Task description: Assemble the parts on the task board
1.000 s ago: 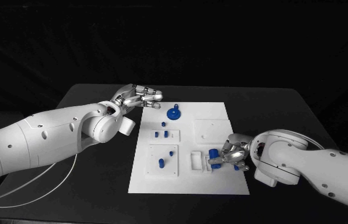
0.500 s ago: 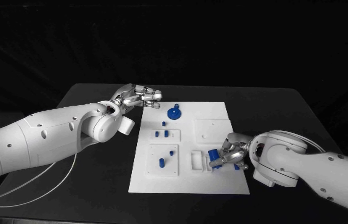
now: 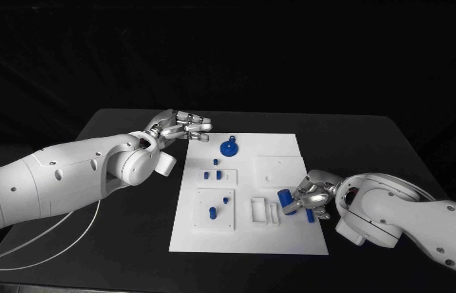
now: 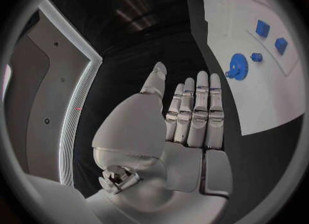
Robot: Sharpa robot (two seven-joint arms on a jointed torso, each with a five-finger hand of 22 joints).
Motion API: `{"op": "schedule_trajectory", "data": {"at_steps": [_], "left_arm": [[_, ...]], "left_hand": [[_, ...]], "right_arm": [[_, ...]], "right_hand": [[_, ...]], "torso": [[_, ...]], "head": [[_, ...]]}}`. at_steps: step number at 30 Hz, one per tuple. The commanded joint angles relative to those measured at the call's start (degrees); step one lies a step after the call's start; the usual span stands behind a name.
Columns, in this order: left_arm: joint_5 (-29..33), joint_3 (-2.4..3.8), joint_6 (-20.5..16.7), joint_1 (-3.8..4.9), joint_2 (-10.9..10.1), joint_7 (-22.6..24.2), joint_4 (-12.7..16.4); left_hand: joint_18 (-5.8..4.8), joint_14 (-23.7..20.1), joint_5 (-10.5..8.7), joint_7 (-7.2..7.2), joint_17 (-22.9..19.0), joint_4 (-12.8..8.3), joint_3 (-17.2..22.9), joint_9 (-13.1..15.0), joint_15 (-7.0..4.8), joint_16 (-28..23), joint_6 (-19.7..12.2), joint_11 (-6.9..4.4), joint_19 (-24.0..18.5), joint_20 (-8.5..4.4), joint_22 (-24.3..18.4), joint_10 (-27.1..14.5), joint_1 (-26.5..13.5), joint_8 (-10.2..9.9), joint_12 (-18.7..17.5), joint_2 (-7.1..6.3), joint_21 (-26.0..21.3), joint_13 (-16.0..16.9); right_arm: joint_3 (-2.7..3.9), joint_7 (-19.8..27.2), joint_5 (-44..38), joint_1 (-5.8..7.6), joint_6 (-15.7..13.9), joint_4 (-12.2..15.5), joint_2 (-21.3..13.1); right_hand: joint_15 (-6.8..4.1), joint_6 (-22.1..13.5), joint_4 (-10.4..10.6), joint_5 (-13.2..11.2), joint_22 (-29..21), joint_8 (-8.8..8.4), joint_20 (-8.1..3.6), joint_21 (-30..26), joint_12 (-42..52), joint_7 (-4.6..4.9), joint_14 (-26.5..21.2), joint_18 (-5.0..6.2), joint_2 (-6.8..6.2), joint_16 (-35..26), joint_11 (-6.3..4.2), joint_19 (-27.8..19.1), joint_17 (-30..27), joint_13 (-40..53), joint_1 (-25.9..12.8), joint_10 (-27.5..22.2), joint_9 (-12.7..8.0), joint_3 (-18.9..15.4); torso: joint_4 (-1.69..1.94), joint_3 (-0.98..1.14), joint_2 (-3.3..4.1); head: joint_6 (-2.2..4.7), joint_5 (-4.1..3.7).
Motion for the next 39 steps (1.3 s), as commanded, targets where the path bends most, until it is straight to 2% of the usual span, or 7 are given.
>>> {"op": "schedule_trajectory", "data": {"at_steps": [1, 6, 12, 17, 23, 30, 39], "left_arm": [[-0.01, 0.02, 1.01, -0.01, 0.00, -0.07, 0.07], [-0.30, 0.00, 1.10, -0.01, 0.11, -0.39, 0.05], [-0.53, -0.01, 1.18, -0.01, 0.16, -0.78, 0.02], [-0.65, -0.03, 1.22, -0.01, 0.25, -0.92, 0.02], [-0.70, -0.04, 1.30, -0.01, 0.27, -1.05, 0.05], [-0.71, -0.05, 1.43, -0.01, 0.17, -1.17, 0.09], [-0.71, -0.05, 1.60, -0.01, 0.03, -1.37, 0.12]], "left_hand": [[-0.23, -0.37, 0.30, -0.03, -0.05, -0.57, 0.00, 0.02, -0.03, -0.17, -0.20, -0.06, 0.02, 0.22, -0.10, -0.47, 0.79, 0.00, 0.12, 0.24, 0.29, 0.01], [-0.28, -0.37, 0.43, 0.01, -0.10, -2.23, -0.12, 0.01, -0.09, -0.18, -0.38, -0.07, -0.10, 0.15, -0.38, -0.60, 1.35, -0.02, 0.13, 1.10, 0.60, 0.00], [-0.25, -0.45, 0.42, 0.05, -0.14, -3.09, 0.44, 0.00, -0.14, -0.18, -0.46, -0.08, -0.13, 0.08, -0.44, -0.63, 2.03, -0.03, 0.08, 1.71, 0.76, -0.02], [-0.28, -0.49, 0.23, 0.03, -0.17, -5.16, 2.48, -0.02, -0.16, -0.15, -0.51, -0.11, -0.40, 0.03, -0.44, -0.67, 0.67, -0.07, 0.03, 1.76, 1.31, -0.04], [-0.28, -0.51, 0.27, 0.06, -0.17, -5.55, 2.98, 0.00, -0.15, -0.19, -0.50, -0.07, -0.56, 0.04, -0.47, -0.70, 0.14, -0.03, 0.07, 1.78, 1.49, -0.03], [-0.28, -0.52, 0.23, 0.08, -0.17, -5.53, 3.05, 0.00, -0.14, -0.19, -0.53, -0.06, -0.59, 0.05, -0.49, -0.71, -0.03, -0.03, 0.07, 1.77, 1.54, -0.02], [-0.29, -0.64, 0.24, 0.09, -0.17, -5.39, 3.10, 0.01, -0.08, -0.19, -0.60, -0.01, -0.69, 0.11, -0.55, -0.87, -0.25, -0.02, 0.08, 1.73, 1.55, -0.02]], "right_arm": [[0.22, 0.08, 3.42, 0.54, -0.29, 0.77, -0.04], [0.33, -0.33, 4.15, 0.98, 4.12, 1.14, 0.47], [0.36, -0.82, 4.39, 1.18, 6.71, 1.01, 1.60], [0.34, -1.12, 4.29, 1.23, 7.58, 0.71, 2.60], [0.13, -1.62, 3.89, 1.25, 8.13, -0.06, 4.12], [0.00, -1.88, 3.06, 1.26, 7.67, -0.67, 5.24], [-0.08, -2.07, 2.77, 1.27, 8.41, -1.09, 6.32]], "right_hand": [[-0.33, 2.10, 0.33, 0.30, 5.05, 0.51, -0.22, 0.00, 0.02, -1.26, 0.02, -0.72, 3.68, 0.32, -0.52, 2.96, 0.42, -0.08, 2.79, 0.08, 0.84, -1.24], [-0.34, 2.44, 0.55, 1.05, 5.28, 0.51, -0.26, 0.78, 0.75, -1.52, 0.11, -0.94, 4.57, 1.50, -0.69, 2.96, 1.72, 0.33, 3.08, 0.47, 0.76, -4.05], [-0.33, 2.70, 0.72, 1.42, 5.33, 0.51, -0.26, 1.22, 1.01, -1.71, 0.17, -1.04, 5.03, 1.99, -0.77, 2.93, 2.50, 0.56, 2.74, 0.60, 0.58, -5.16], [-0.32, 2.82, 1.49, 2.36, 5.38, 0.51, -0.26, 1.51, 1.05, -1.86, 0.24, -1.11, 5.10, 2.29, -0.83, 2.92, 2.93, 0.57, 1.95, 0.82, 0.46, -6.29], [-0.32, 2.79, 3.16, 2.82, 5.39, 0.49, -0.28, 1.79, 0.99, -1.89, 0.26, -1.18, 5.23, 2.40, -0.81, 2.88, 3.31, 0.62, 0.74, 0.92, 0.09, -8.32], [-0.27, 2.78, 6.02, 1.64, 5.46, 0.49, -0.22, 2.20, 1.16, -1.88, 0.36, -1.20, 5.20, 2.60, -0.79, 2.92, 3.60, 0.74, -1.55, 1.13, -0.17, -8.88], [-0.26, 2.90, 9.49, 0.90, 5.42, 0.51, -0.22, 2.24, 1.01, -1.78, 0.34, -1.13, 3.16, 2.55, -0.73, 2.86, 3.81, 0.77, -2.65, 1.14, -0.35, -7.89]], "torso": [[0.01, -0.09, 0.01], [0.08, -0.18, -0.02], [0.06, -0.18, -0.01], [0.05, -0.17, 0.00], [0.03, -0.14, 0.03], [0.09, -0.12, 0.02], [0.05, -0.11, 0.03]], "head": [[0.11, 0.08], [0.21, 0.20], [0.19, 0.41], [0.06, 0.54], [0.07, 0.61], [-0.06, 0.70], [-0.09, 0.97]]}}
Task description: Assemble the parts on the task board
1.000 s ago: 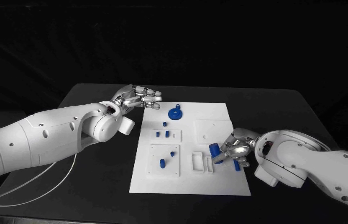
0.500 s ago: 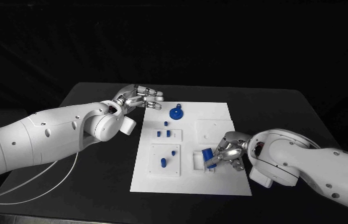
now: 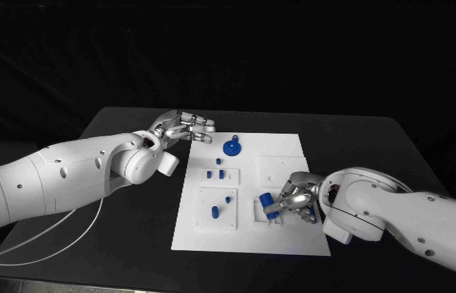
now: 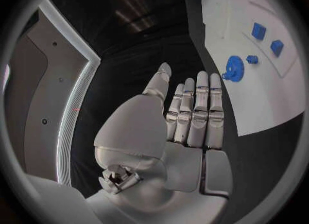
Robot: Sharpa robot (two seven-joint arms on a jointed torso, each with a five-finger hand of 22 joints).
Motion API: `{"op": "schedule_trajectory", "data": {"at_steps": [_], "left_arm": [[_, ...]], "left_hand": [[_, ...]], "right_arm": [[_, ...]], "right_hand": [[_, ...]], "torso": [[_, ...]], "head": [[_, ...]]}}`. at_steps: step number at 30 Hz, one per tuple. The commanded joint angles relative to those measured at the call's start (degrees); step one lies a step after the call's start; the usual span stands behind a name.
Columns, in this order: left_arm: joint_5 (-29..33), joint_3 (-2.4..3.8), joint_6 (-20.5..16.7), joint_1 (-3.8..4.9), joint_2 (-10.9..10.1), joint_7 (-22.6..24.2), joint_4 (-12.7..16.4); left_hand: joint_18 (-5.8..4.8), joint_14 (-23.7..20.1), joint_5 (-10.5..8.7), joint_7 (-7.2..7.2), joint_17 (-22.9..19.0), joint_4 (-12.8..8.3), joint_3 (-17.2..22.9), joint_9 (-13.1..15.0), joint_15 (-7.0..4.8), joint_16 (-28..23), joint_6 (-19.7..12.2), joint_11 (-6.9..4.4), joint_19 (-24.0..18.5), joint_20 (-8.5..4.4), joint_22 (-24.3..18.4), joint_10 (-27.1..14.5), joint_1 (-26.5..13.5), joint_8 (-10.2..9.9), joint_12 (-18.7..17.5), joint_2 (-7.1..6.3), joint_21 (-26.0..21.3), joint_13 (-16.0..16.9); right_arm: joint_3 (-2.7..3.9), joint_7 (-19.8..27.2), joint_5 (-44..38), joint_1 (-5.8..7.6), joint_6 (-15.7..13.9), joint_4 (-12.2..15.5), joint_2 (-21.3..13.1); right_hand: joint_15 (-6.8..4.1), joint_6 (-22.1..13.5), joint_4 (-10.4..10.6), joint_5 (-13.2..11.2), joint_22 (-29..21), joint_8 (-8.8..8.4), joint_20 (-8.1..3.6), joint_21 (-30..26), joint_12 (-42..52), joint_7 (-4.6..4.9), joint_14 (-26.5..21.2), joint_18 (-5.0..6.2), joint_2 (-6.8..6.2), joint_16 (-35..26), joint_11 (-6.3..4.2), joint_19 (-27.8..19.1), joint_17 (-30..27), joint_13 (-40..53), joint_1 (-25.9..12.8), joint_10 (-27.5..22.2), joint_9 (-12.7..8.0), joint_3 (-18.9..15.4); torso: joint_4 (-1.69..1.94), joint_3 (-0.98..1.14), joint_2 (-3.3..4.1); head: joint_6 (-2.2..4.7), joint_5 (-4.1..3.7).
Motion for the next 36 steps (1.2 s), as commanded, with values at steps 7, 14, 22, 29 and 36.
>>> {"op": "schedule_trajectory", "data": {"at_steps": [7, 14, 22, 29, 36], "left_arm": [[-0.18, 0.03, 1.09, -0.01, -0.09, -0.05, 0.18], [-0.18, 0.03, 1.19, -0.01, -0.16, -0.22, 0.22], [-0.22, 0.02, 1.31, -0.01, -0.27, -0.38, 0.26], [-0.23, 0.02, 1.43, -0.01, -0.29, -0.47, 0.31], [-0.23, 0.02, 1.40, -0.01, -0.29, -0.54, 0.31]], "left_hand": [[-0.28, -0.52, 0.01, -0.10, -0.05, 0.13, 0.21, 0.00, 0.15, -0.19, -0.49, 0.01, -0.55, -0.05, -0.14, -0.54, -0.64, -0.03, 0.09, 0.09, 0.22, -0.02], [-0.27, -0.57, 0.01, -0.08, -0.04, 0.25, 0.27, 0.00, 0.17, -0.19, -0.53, 0.03, -0.58, -0.03, -0.19, -0.59, -0.66, -0.03, 0.08, 0.01, 0.24, -0.02], [-0.26, -0.62, 0.03, -0.08, -0.04, 0.38, 0.33, 0.01, 0.20, -0.19, -0.55, 0.06, -0.62, 0.00, -0.25, -0.66, -0.66, -0.02, 0.08, -0.03, 0.24, -0.02], [-0.25, -0.68, 0.02, -0.05, -0.04, 0.55, 0.45, 0.00, 0.22, -0.19, -0.63, 0.09, -0.64, 0.03, -0.34, -0.75, -0.60, -0.04, 0.08, -0.16, 0.27, -0.02], [-0.25, -0.68, 0.02, -0.05, -0.04, 0.55, 0.45, 0.00, 0.22, -0.19, -0.63, 0.09, -0.64, 0.03, -0.34, -0.75, -0.60, -0.04, 0.08, -0.16, 0.27, -0.02]], "right_arm": [[-0.21, -0.42, -0.45, -0.13, 2.80, -0.13, 0.67], [-0.23, -0.45, -0.36, -0.13, 3.02, -0.04, 0.66], [-0.24, -0.42, -0.43, -0.13, 2.69, 0.14, 0.67], [-0.24, -0.39, -0.58, -0.13, 2.15, 0.16, 0.80], [-0.24, -0.33, -0.71, -0.13, 1.54, 0.13, 0.86]], "right_hand": [[-0.33, 2.28, 1.43, -0.12, 5.43, 0.10, -0.20, 0.13, 0.08, -1.79, 0.24, -1.09, -1.50, 0.27, -0.02, 2.82, 0.23, 0.09, -0.17, 0.21, -0.03, 0.10], [-0.33, 2.28, 1.59, 0.10, 5.42, 0.10, -0.20, 0.13, 0.03, -1.77, 0.23, -1.08, -1.59, 0.21, -0.02, 2.81, 0.20, 0.07, -0.35, 0.19, -0.03, -0.02], [-0.33, 2.25, 1.90, 0.19, 5.42, 0.11, -0.21, 0.11, -0.03, -1.76, 0.23, -1.06, -1.57, 0.17, -0.01, 2.81, 0.20, 0.05, -0.63, 0.17, -0.05, 0.02], [-0.32, 2.25, 2.64, -0.44, 5.41, 0.11, -0.20, 0.05, -0.07, -1.72, 0.24, -1.04, -1.76, 0.13, 0.02, 2.81, 0.21, 0.04, -1.29, 0.18, -0.06, -0.01], [-0.31, 2.29, 4.35, -1.93, 5.41, 0.11, -0.19, 0.06, -0.16, -1.65, 0.23, -0.98, -2.71, 0.03, 0.06, 2.82, 0.22, 0.00, -1.82, 0.18, -0.01, 0.10]], "torso": [[-0.04, 0.02, 0.04], [-0.04, 0.05, 0.04], [-0.01, 0.07, 0.06], [-0.03, 0.01, 0.05], [-0.02, 0.04, 0.02]], "head": [[-0.11, 0.26], [-0.18, 0.30], [-0.26, 0.36], [-0.33, 0.38], [-0.44, 0.52]]}}
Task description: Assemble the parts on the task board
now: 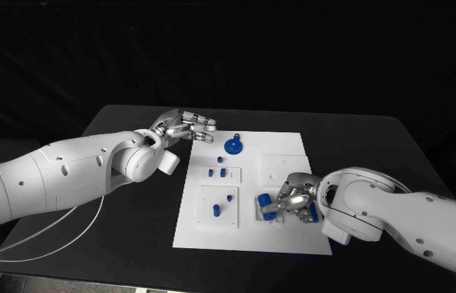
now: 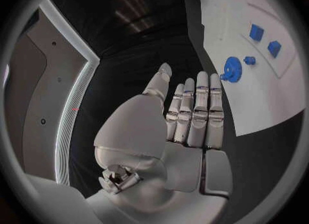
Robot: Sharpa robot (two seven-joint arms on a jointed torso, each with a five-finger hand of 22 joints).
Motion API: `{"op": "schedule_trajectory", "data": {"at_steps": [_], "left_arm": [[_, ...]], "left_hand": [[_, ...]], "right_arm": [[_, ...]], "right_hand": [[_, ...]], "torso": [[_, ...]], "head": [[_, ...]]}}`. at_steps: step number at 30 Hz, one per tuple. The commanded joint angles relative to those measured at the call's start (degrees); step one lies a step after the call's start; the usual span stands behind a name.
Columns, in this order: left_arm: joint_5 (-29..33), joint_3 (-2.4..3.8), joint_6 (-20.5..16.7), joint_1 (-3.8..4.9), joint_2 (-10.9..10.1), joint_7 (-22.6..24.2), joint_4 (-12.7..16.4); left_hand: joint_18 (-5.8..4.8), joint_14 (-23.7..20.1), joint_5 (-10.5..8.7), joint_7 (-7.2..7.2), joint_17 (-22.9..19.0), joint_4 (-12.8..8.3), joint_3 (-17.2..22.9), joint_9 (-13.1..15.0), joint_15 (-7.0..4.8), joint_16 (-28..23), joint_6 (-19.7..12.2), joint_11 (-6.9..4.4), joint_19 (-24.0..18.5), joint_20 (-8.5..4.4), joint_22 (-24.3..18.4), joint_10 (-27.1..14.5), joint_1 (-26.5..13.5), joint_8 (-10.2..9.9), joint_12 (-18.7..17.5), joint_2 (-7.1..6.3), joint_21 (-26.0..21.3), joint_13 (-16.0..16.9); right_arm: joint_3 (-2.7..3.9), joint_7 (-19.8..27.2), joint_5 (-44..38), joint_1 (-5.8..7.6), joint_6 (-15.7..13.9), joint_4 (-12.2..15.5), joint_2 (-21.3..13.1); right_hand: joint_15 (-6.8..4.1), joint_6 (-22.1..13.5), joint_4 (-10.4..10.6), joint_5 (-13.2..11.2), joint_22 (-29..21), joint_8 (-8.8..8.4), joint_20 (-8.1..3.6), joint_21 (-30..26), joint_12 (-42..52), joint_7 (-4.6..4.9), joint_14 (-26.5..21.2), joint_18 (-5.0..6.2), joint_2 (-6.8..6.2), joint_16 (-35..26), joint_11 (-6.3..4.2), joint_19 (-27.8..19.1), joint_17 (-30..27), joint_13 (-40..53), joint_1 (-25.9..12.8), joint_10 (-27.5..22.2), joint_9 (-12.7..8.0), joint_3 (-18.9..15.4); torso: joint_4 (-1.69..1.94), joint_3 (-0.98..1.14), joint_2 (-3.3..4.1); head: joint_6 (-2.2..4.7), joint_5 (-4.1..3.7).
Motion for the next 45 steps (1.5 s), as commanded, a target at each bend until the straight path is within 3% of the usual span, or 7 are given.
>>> {"op": "schedule_trajectory", "data": {"at_steps": [1, 9, 21, 32, 39, 42, 45], "left_arm": [[-0.12, 0.04, 0.81, -0.01, 0.04, 0.14, 0.16], [-0.13, 0.04, 0.84, -0.01, 0.05, 0.10, 0.17], [-0.13, 0.03, 0.81, -0.01, -0.02, 0.05, 0.14], [-0.13, 0.03, 0.76, -0.01, -0.09, -0.06, 0.11], [-0.13, 0.03, 0.72, -0.01, -0.15, -0.08, 0.12], [-0.13, 0.03, 0.69, -0.01, -0.18, -0.09, 0.12], [-0.13, 0.03, 0.66, -0.01, -0.22, -0.11, 0.13]], "left_hand": [[-0.25, -0.51, 0.02, 0.15, -0.04, 0.14, 0.05, 0.00, 0.04, -0.19, -0.42, 0.08, -0.22, 0.04, -0.05, -0.33, -0.61, -0.04, 0.08, -0.17, 0.28, -0.02], [-0.24, -0.56, 0.02, 0.17, -0.04, 0.36, 0.18, 0.00, 0.07, -0.19, -0.46, 0.09, -0.25, 0.06, -0.17, -0.37, -0.55, -0.02, 0.09, -0.26, 0.31, -0.02], [-0.24, -0.56, 0.02, 0.17, -0.04, 0.36, 0.18, 0.00, 0.07, -0.19, -0.46, 0.09, -0.25, 0.06, -0.17, -0.37, -0.55, -0.02, 0.09, -0.26, 0.31, -0.02], [-0.23, -0.62, -0.04, 0.19, -0.04, 0.62, 0.26, 0.00, 0.10, -0.19, -0.57, 0.12, -0.29, 0.09, -0.31, -0.45, -0.53, -0.03, 0.09, -0.38, 0.33, -0.02], [-0.23, -0.62, -0.04, 0.19, -0.04, 0.62, 0.26, 0.00, 0.10, -0.19, -0.57, 0.12, -0.29, 0.09, -0.31, -0.45, -0.53, -0.03, 0.09, -0.38, 0.33, -0.02], [-0.23, -0.62, -0.04, 0.19, -0.04, 0.62, 0.26, 0.00, 0.10, -0.19, -0.57, 0.12, -0.29, 0.09, -0.31, -0.45, -0.53, -0.03, 0.09, -0.38, 0.33, -0.02], [-0.23, -0.62, -0.04, 0.19, -0.04, 0.62, 0.26, 0.00, 0.10, -0.19, -0.57, 0.12, -0.29, 0.09, -0.31, -0.45, -0.53, -0.03, 0.09, -0.38, 0.33, -0.02]], "right_arm": [[-0.04, -0.34, -0.65, -0.10, 0.11, -0.04, 0.10], [-0.04, -0.34, -0.99, -0.10, -0.37, -0.33, 0.38], [-0.04, -0.13, -0.94, -0.10, -0.82, -0.65, 0.75], [-0.04, 0.93, -0.41, -0.10, 0.01, -0.73, 0.83], [-0.04, 2.31, 0.28, -0.11, 1.23, -0.19, 0.26], [-0.04, 2.80, 0.38, -0.11, 1.61, 0.08, -0.15], [-0.04, 3.24, 0.38, -0.11, 2.18, 0.26, -0.63]], "right_hand": [[-0.23, 1.51, 1.14, -1.47, 5.39, -0.05, -0.19, -0.03, -0.18, -1.22, -0.05, -0.96, -0.70, -0.01, -0.25, 2.80, 0.03, -0.05, -0.66, -0.15, 0.05, 0.04], [-0.22, 1.49, 2.99, -2.30, 5.37, -0.04, -0.17, -0.15, -0.24, -1.14, -0.06, -0.91, -1.38, -0.17, -0.18, 2.82, -0.02, -0.08, -1.24, -0.15, 0.15, 0.27], [-0.43, 1.41, 6.82, -2.67, 5.32, 0.00, -0.48, -0.48, -0.98, -1.08, -0.10, -0.99, -3.76, -0.65, -0.25, 2.84, -0.01, -0.24, -1.41, -0.17, -0.13, -0.80], [-0.45, 1.23, 9.58, -2.66, 5.29, 0.00, -0.53, -0.85, -1.58, -1.05, -0.04, -1.00, -3.99, -1.15, -0.21, 2.86, 0.10, -0.19, -1.31, -0.19, -0.36, -4.71], [-0.44, 1.07, 11.03, -2.64, 5.32, 0.02, -0.52, -0.85, -1.63, -1.04, 0.01, -0.98, -2.74, -1.27, -0.20, 2.88, 0.32, -0.02, -0.08, -0.11, -0.25, -11.01], [-0.35, 0.99, 9.55, -2.54, 5.31, 0.00, -0.38, -0.87, -1.55, -0.99, 0.06, -0.89, -1.03, -1.31, -0.14, 2.89, 0.33, 0.02, 0.18, -0.13, 0.03, -13.54], [-0.28, 1.00, 6.68, -2.25, 5.31, -0.02, -0.25, -0.86, -1.41, -0.94, 0.05, -0.81, 0.59, -1.32, -0.09, 2.88, 0.22, -0.02, 1.29, -0.17, 0.33, -15.44]], "torso": [[-0.01, -0.01, -0.02], [-0.02, -0.02, 0.00], [-0.04, -0.01, 0.01], [-0.02, 0.01, 0.02], [-0.06, 0.03, 0.03], [-0.06, 0.05, 0.03], [-0.03, 0.05, 0.02]], "head": [[-0.03, 0.12], [-0.02, 0.14], [-0.06, 0.16], [0.00, 0.11], [0.05, 0.10], [0.10, 0.11], [0.11, 0.06]]}}
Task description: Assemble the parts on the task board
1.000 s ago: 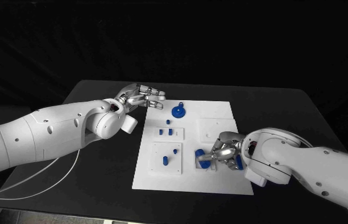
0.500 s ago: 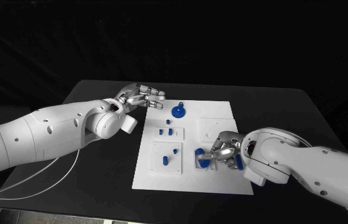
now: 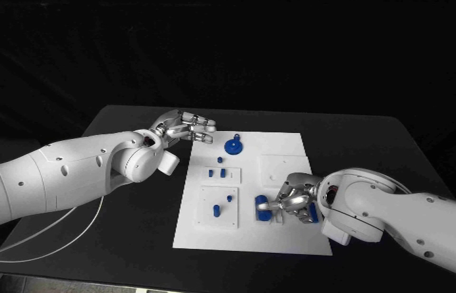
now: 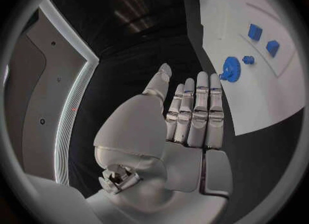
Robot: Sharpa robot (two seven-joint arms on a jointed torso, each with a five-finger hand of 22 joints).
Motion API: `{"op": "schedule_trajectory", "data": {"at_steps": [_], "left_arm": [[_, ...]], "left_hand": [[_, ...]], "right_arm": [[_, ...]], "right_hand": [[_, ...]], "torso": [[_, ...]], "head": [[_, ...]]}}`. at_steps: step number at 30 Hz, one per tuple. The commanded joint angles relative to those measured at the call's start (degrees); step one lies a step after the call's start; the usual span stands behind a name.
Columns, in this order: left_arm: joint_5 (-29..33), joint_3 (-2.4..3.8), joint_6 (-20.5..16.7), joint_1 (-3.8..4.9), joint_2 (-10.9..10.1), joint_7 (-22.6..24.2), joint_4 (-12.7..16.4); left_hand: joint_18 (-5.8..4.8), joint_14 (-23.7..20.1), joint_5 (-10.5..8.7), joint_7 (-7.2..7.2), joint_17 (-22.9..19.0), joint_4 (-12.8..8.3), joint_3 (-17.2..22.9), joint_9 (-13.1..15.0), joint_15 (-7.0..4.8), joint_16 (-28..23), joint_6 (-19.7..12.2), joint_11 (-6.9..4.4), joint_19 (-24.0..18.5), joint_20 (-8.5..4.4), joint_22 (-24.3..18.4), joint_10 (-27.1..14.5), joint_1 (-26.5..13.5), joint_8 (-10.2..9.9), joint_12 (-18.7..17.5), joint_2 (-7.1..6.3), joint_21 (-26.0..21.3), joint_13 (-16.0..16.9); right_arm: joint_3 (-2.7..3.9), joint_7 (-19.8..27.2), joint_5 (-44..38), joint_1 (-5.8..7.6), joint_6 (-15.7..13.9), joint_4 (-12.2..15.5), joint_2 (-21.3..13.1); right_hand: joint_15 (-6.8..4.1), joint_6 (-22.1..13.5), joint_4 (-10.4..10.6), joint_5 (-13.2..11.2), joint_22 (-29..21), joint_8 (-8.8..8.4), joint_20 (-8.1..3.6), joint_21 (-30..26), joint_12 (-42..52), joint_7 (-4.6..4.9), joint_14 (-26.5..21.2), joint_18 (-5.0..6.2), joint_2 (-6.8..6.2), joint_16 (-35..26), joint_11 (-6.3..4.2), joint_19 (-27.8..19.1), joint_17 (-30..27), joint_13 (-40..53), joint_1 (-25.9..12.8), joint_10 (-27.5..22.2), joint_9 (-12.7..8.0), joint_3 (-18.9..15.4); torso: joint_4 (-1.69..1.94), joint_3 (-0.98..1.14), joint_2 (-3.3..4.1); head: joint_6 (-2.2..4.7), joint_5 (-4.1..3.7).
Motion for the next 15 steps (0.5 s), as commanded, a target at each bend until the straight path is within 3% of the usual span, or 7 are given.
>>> {"op": "schedule_trajectory", "data": {"at_steps": [1, 2, 4, 15], "left_arm": [[-0.09, 0.04, 0.55, -0.01, -0.05, 0.25, 0.14], [-0.09, 0.04, 0.54, -0.01, -0.07, 0.25, 0.14], [-0.10, 0.04, 0.52, -0.01, -0.10, 0.24, 0.11], [-0.12, 0.04, 0.53, -0.01, -0.22, 0.21, 0.06]], "left_hand": [[-0.23, -0.43, -0.04, -0.01, -0.05, 0.31, -0.05, 0.00, -0.10, -0.19, -0.37, 0.12, -0.30, 0.09, -0.05, -0.46, -0.31, -0.03, 0.09, -0.15, 0.34, -0.02], [-0.23, -0.43, -0.04, -0.01, -0.05, 0.31, -0.05, 0.00, -0.10, -0.19, -0.37, 0.12, -0.30, 0.09, -0.05, -0.46, -0.31, -0.03, 0.09, -0.15, 0.34, -0.02], [-0.23, -0.43, -0.04, -0.01, -0.05, 0.31, -0.05, 0.00, -0.10, -0.19, -0.37, 0.12, -0.30, 0.09, -0.05, -0.46, -0.31, -0.03, 0.09, -0.15, 0.34, -0.02], [-0.23, -0.43, -0.04, -0.01, -0.05, 0.31, -0.05, 0.00, -0.10, -0.19, -0.37, 0.12, -0.30, 0.09, -0.05, -0.46, -0.31, -0.03, 0.09, -0.15, 0.34, -0.02]], "right_arm": [[-0.01, 2.01, 0.26, -0.06, 2.28, 0.33, -0.59], [0.00, 2.14, 0.21, -0.06, 2.48, 0.39, -0.81], [0.00, 2.41, 0.10, -0.06, 2.91, 0.50, -1.24], [0.03, 3.47, -0.06, -0.07, 4.88, 0.83, -2.60]], "right_hand": [[-0.27, -0.41, -2.54, 0.12, 5.28, -0.21, -0.01, -0.32, 0.07, 0.08, 0.07, -0.77, 1.39, -0.19, -0.06, 3.08, -0.10, 0.01, 0.63, -0.17, 0.28, -1.71], [-0.24, -0.48, -3.68, 0.13, 5.29, -0.19, 0.02, -0.26, 0.04, 0.11, 0.10, -0.73, 1.90, -0.06, -0.02, 3.11, -0.10, -0.12, 0.48, -0.30, 0.44, -2.32], [-0.26, -0.47, -3.96, 0.20, 5.28, -0.20, 0.03, -0.32, 0.16, 0.06, 0.04, -0.73, 1.71, -0.12, -0.06, 3.08, -0.16, -0.10, 0.65, -0.22, 0.49, -2.27], [-0.25, -0.36, -4.46, 0.23, 5.30, -0.20, 0.03, -0.24, 0.34, 0.05, 0.03, -0.74, 0.66, 0.01, -0.06, 3.09, -0.19, -0.19, 1.83, -0.25, 0.65, -2.21]], "torso": [[0.04, -0.01, -0.01], [0.04, 0.00, -0.01], [0.01, -0.02, -0.01], [0.02, -0.03, -0.01]], "head": [[0.04, -0.04], [0.06, -0.04], [0.14, -0.03], [0.26, -0.10]]}}
